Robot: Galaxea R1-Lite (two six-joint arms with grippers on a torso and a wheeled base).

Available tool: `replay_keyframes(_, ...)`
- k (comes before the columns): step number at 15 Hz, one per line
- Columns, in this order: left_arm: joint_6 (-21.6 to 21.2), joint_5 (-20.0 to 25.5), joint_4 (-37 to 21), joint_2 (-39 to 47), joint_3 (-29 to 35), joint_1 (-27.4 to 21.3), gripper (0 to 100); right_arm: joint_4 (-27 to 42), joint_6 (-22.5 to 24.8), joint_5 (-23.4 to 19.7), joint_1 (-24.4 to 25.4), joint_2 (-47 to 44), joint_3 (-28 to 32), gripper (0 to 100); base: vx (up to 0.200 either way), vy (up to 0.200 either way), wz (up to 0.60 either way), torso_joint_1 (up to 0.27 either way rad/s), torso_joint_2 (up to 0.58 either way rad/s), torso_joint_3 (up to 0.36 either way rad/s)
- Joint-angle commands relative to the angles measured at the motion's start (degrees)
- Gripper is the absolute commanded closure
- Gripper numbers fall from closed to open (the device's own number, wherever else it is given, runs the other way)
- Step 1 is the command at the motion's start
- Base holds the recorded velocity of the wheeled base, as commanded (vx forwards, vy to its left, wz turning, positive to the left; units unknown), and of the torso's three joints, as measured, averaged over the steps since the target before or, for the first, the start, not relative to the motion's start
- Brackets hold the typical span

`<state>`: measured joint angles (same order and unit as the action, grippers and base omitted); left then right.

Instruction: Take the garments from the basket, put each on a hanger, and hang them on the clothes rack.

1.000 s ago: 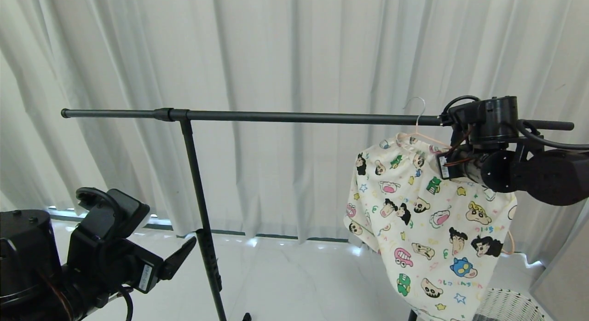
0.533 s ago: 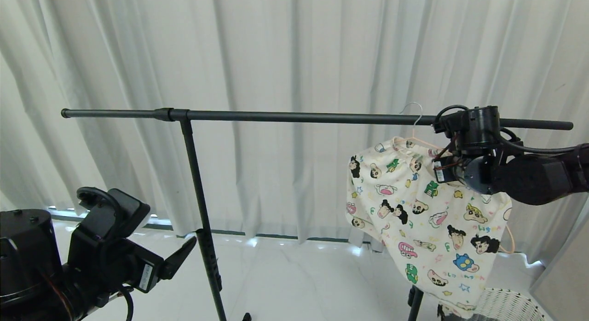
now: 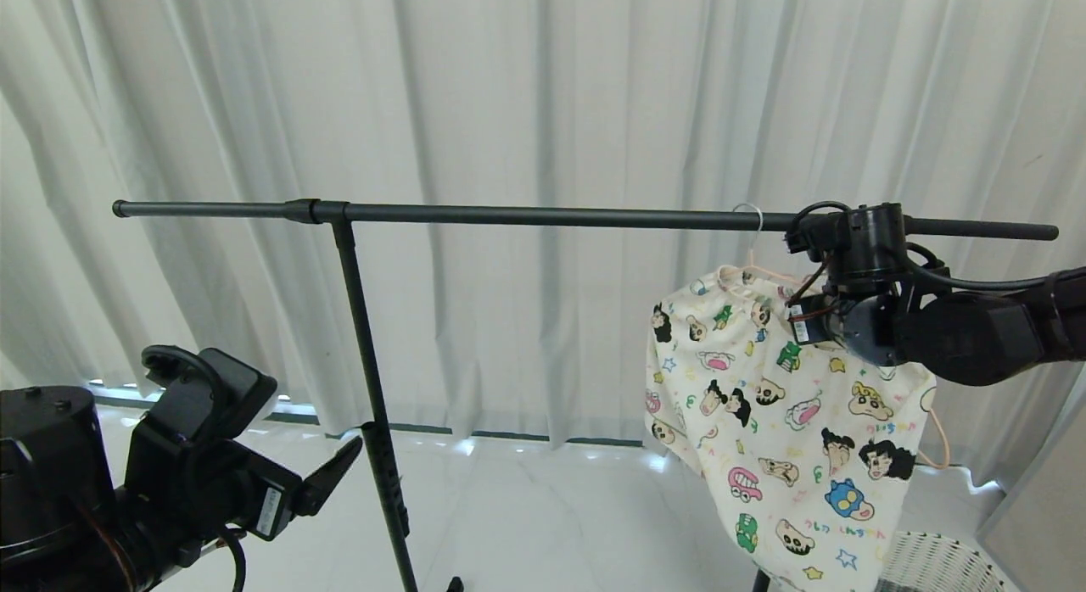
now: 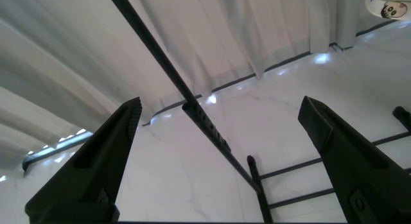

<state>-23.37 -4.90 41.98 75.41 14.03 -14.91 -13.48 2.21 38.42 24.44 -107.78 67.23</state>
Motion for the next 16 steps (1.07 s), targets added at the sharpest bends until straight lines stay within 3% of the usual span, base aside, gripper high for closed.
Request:
replay_keyframes(1,0.0,0.0,0.0,0.1,0.0,0.0,0,0.0,-0.1,0.0,0.1,0.8,-0.3,0,0.000,0.000,0.00,0.000,0.00,0.000)
replay_keyframes(7,0.0,0.0,0.0,0.1,-0.1,0.0,0,0.2,-3.9,-1.4,1.6,7.6,-2.1,0,0.000,0.000,0.00,0.000,0.00,0.000)
replay_keyframes(11,0.0,0.0,0.0,0.1,-0.1,0.0,0,0.6,-4.0,-1.8,3.4,9.3,-2.3,0,0.000,0.000,0.00,0.000,0.00,0.000)
replay_keyframes(16,0.0,0.0,0.0,-0.2,-0.1,0.1,0,6.7,-3.2,-3.6,3.4,8.8,-7.8,0,0.000,0.000,0.00,0.000,0.00,0.000)
